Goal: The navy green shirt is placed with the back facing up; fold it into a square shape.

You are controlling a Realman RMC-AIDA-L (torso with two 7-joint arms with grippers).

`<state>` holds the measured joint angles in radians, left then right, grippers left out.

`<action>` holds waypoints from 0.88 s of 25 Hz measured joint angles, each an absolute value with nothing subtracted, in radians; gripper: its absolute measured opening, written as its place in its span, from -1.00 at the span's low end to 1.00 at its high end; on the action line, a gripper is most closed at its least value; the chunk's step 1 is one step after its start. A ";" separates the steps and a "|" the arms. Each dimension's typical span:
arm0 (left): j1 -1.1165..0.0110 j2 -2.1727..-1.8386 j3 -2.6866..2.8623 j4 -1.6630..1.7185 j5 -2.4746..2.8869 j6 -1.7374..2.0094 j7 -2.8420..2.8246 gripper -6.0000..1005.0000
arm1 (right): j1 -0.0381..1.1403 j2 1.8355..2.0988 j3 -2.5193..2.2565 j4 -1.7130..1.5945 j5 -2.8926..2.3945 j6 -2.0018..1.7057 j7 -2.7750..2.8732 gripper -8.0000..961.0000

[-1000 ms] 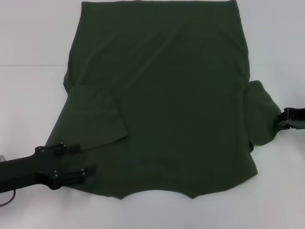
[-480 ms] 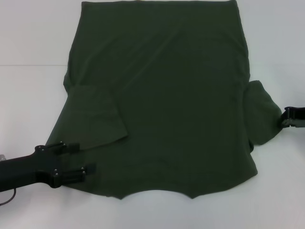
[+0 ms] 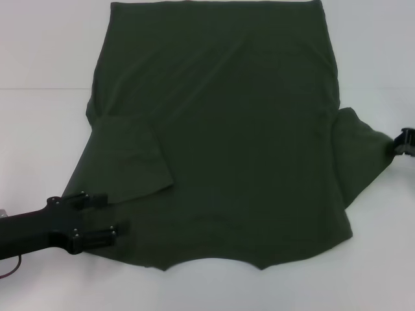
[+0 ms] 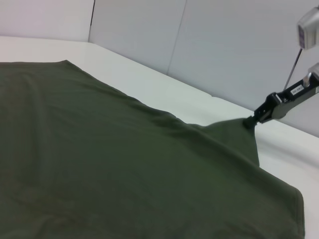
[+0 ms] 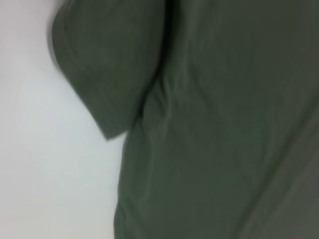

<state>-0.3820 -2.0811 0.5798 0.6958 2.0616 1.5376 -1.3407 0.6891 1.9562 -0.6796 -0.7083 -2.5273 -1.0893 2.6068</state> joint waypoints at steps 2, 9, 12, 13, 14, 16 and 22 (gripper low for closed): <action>-0.382 -2.080 0.580 0.695 2.062 1.537 -1.341 0.71 | 0.671 1.954 -0.676 -0.733 -2.481 -1.096 2.601 -0.94; -0.383 -2.077 0.580 0.695 2.062 1.537 -1.342 0.71 | 0.615 1.941 -0.660 -0.766 -2.259 -1.126 2.506 -0.93; -0.386 -2.077 0.580 0.695 2.062 1.537 -1.345 0.71 | 0.608 1.941 -0.645 -0.762 -2.177 -1.136 2.451 -0.93; -0.387 -2.076 0.580 0.695 2.062 1.537 -1.346 0.71 | 0.609 1.941 -0.645 -0.760 -2.166 -1.137 2.440 -0.92; -0.388 -2.076 0.580 0.695 2.062 1.537 -1.347 0.71 | 0.612 1.941 -0.646 -0.758 -2.159 -1.137 2.432 -0.92; -0.389 -2.075 0.580 0.695 2.062 1.537 -1.348 0.71 | 0.620 1.941 -0.656 -0.757 -2.158 -1.138 2.428 -0.92; -0.390 -2.075 0.580 0.695 2.063 1.537 -1.351 0.71 | 0.670 1.943 -0.736 -0.720 -2.160 -1.142 2.416 -0.91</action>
